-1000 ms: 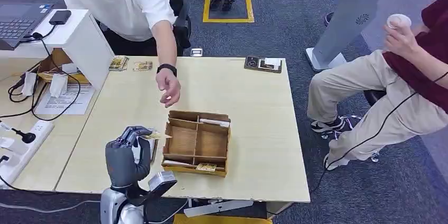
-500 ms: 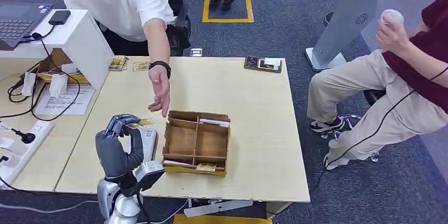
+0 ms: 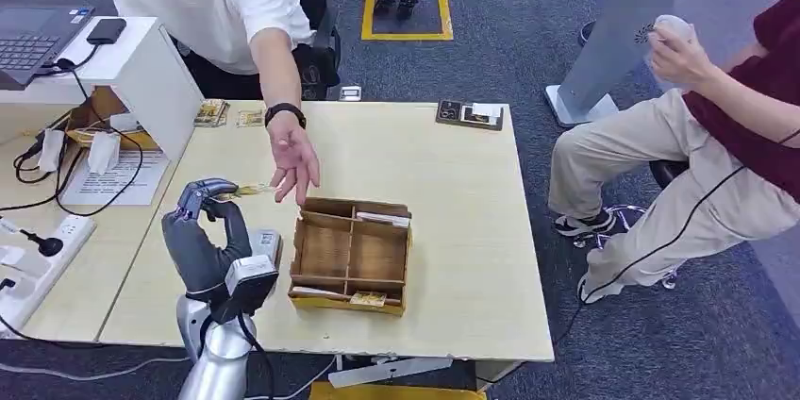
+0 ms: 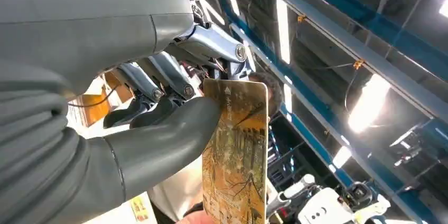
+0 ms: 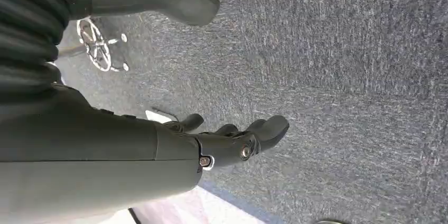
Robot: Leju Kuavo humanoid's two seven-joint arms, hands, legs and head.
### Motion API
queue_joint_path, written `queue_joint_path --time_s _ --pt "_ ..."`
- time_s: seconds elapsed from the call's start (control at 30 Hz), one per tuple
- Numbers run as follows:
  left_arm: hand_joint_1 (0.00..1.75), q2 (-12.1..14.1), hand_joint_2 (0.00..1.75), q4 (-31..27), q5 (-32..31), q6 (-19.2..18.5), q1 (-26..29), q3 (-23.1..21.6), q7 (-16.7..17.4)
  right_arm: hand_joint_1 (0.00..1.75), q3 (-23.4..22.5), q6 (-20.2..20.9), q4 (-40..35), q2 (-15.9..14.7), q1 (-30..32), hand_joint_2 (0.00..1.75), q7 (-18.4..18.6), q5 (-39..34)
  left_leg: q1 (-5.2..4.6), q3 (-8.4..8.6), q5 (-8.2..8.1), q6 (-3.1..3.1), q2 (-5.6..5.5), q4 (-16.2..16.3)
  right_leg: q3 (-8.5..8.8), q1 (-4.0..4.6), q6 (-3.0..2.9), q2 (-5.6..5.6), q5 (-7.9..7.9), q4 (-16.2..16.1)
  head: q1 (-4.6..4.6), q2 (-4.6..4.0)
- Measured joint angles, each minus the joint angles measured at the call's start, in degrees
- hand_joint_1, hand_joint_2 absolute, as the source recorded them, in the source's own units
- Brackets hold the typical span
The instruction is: Pass the card to the sensor for recognition and then transmit it.
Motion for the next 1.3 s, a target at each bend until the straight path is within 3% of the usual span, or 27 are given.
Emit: queue_joint_path --time_s 0.2,0.57,0.7,1.07,1.1,1.13,1.3 --pt "1.75 0.0 1.75 0.8 0.2 0.0 -0.4 0.0 0.3 0.00 0.0 0.0 0.0 0.0 0.0 1.75 0.0 0.0 0.00 0.00 0.00 0.00 0.00 0.0 -0.01 0.00 0.00 0.01 0.00 0.0 0.00 0.00" --pt "1.75 -0.6 1.75 7.6 -1.7 0.0 -6.4 0.0 9.0 0.00 0.5 0.0 0.0 0.1 -0.1 1.75 0.6 0.7 0.00 -0.01 0.01 0.00 -0.01 0.0 0.01 0.00 -0.02 -0.01 0.03 0.0 0.02 0.00" --pt "1.75 -0.5 1.75 10.5 -5.4 0.0 -7.7 -0.5 15.3 0.00 0.5 0.1 0.0 0.1 -0.1 1.75 0.9 0.9 0.00 -0.02 0.00 0.00 -0.01 0.0 0.00 0.00 -0.02 -0.01 0.02 0.0 0.02 0.00" --pt "1.75 0.0 1.75 16.0 -6.5 0.0 -10.5 -3.1 21.1 0.00 0.8 0.2 0.0 0.1 -0.4 1.75 1.4 1.0 0.00 -0.05 0.00 0.00 -0.01 0.0 -0.02 0.00 -0.02 -0.01 0.02 0.0 0.02 0.00" --pt "0.72 0.1 1.75 16.3 -6.4 0.0 -10.6 -3.5 21.2 0.00 0.9 0.2 0.0 0.1 -0.4 1.75 1.4 1.0 0.00 -0.05 0.00 0.00 -0.01 0.0 -0.02 0.00 -0.02 -0.01 0.02 0.0 0.00 0.00" --pt "0.00 0.2 1.75 16.7 -6.4 0.0 -10.8 -3.8 21.4 0.00 0.9 0.2 0.0 0.1 -0.4 1.75 1.6 1.0 0.00 -0.05 0.00 0.00 -0.01 0.0 -0.02 0.00 -0.02 -0.01 0.02 0.0 0.02 0.00" --pt "0.00 1.0 1.75 17.9 -3.1 0.0 -11.2 -7.0 22.9 0.00 1.1 0.2 0.0 0.1 -0.4 1.75 1.7 0.9 0.00 -0.06 0.00 0.00 -0.01 0.0 -0.02 0.00 -0.02 -0.01 0.02 0.0 0.02 0.00"
